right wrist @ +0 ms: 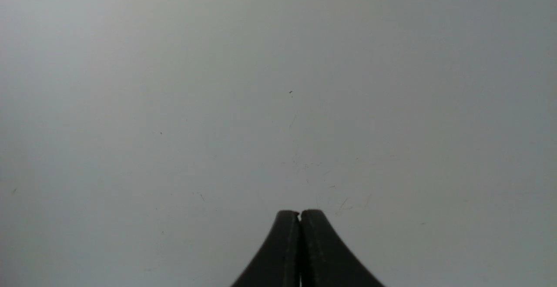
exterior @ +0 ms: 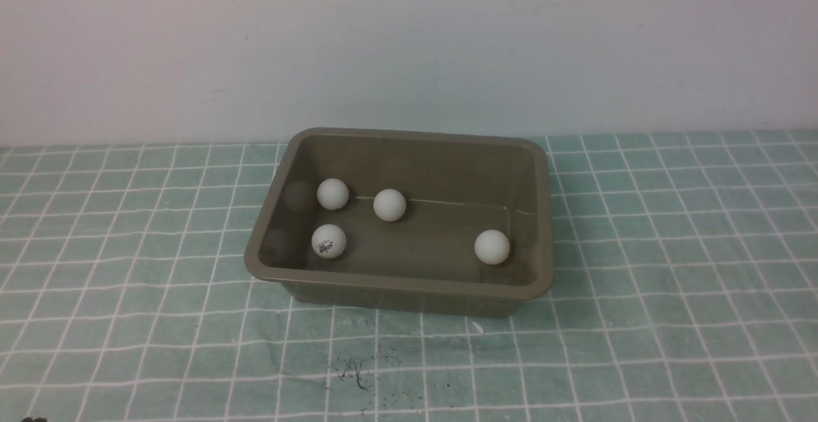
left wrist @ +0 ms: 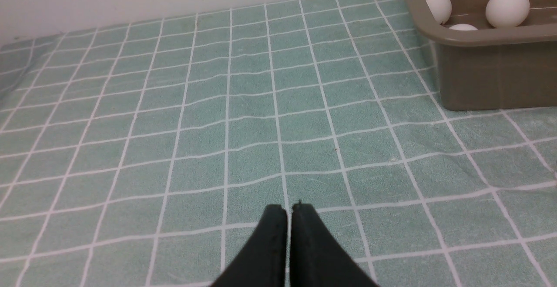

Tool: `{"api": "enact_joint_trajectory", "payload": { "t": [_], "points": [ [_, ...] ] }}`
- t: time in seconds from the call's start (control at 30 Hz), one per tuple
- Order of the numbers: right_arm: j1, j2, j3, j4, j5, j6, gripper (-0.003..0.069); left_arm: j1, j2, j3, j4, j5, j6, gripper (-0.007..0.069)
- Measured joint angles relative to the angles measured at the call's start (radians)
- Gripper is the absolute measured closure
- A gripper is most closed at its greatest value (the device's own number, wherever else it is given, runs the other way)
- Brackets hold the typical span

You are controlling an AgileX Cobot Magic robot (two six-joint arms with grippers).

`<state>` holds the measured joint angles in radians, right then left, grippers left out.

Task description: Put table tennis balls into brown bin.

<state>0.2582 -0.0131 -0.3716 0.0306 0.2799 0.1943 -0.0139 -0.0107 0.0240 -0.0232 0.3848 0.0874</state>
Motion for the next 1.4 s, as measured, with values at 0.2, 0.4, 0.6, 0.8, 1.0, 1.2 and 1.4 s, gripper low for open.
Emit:
{"api": "enact_joint_trajectory", "payload": {
  "t": [0.2, 0.4, 0.6, 0.8, 1.0, 1.2, 1.4],
  "points": [
    [0.000, 0.000, 0.000, 0.000, 0.000, 0.000, 0.0673, 0.000, 0.000, 0.000, 0.000, 0.000, -0.001, 0.0629],
    [0.000, 0.000, 0.000, -0.001, 0.002, 0.000, 0.0673, 0.000, 0.000, 0.000, 0.000, 0.000, -0.001, 0.0629],
    [-0.002, 0.000, 0.003, -0.039, 0.029, -0.023, 0.0673, 0.000, 0.000, 0.000, 0.000, 0.000, -0.001, 0.0629],
    [-0.163, 0.000, 0.168, -0.115, 0.145, -0.089, 0.0673, 0.000, 0.000, 0.000, 0.000, 0.000, -0.001, 0.0629],
    [-0.225, 0.000, 0.359, -0.140, 0.167, -0.099, 0.0673, 0.000, 0.000, 0.000, 0.000, 0.000, -0.001, 0.0629],
    [-0.228, 0.001, 0.390, -0.145, 0.110, -0.099, 0.0673, 0.000, 0.000, 0.000, 0.000, 0.000, -0.001, 0.0629],
    [-0.228, 0.001, 0.391, -0.148, 0.107, -0.099, 0.0673, 0.000, 0.000, 0.000, 0.000, 0.000, -0.001, 0.0629]
  ]
}}
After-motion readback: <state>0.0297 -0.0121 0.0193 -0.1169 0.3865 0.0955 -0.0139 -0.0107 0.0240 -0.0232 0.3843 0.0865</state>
